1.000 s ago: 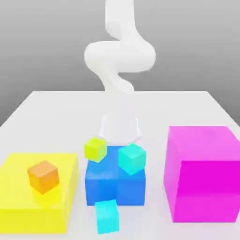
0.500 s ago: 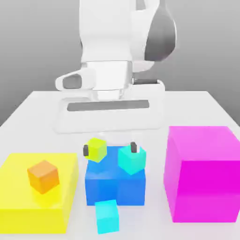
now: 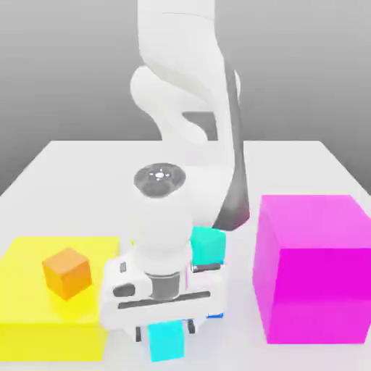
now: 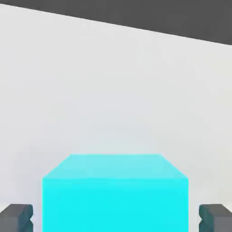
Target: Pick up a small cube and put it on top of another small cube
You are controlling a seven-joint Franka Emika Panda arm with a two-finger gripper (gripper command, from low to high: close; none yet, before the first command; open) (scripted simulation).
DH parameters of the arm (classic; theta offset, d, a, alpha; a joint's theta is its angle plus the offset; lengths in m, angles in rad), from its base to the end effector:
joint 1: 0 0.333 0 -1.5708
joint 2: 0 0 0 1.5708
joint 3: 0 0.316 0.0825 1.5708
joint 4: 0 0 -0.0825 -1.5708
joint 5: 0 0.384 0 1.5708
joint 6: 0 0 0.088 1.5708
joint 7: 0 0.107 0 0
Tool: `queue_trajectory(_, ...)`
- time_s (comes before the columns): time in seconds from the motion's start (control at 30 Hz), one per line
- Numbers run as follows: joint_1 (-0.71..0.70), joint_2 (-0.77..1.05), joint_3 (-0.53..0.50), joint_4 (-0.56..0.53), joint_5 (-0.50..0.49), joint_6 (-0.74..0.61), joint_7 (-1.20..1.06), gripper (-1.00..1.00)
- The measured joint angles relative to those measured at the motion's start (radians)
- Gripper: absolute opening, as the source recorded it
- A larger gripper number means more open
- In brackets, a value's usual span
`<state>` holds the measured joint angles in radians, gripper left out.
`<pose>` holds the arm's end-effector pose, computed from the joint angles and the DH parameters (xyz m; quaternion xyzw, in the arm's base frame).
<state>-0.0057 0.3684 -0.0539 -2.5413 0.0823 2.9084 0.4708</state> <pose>0.4459 -0.0338 0.1365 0.9543 -0.2988 0.0000 0.0002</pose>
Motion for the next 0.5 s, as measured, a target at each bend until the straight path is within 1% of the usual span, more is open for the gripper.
queue_trajectory(0.13,-0.001,-0.003,0.0,-0.001,-0.003,-0.003,0.002,-1.0)
queue_trajectory(0.3,0.017,-0.161,-0.025,-0.029,-0.037,-0.132,0.027,-1.0)
queue_trajectory(0.37,-0.003,-0.193,-0.037,-0.018,-0.043,-0.191,-0.01,-1.0)
queue_trajectory(0.5,0.013,-0.322,-0.022,-0.057,-0.035,-0.285,-0.023,-1.0)
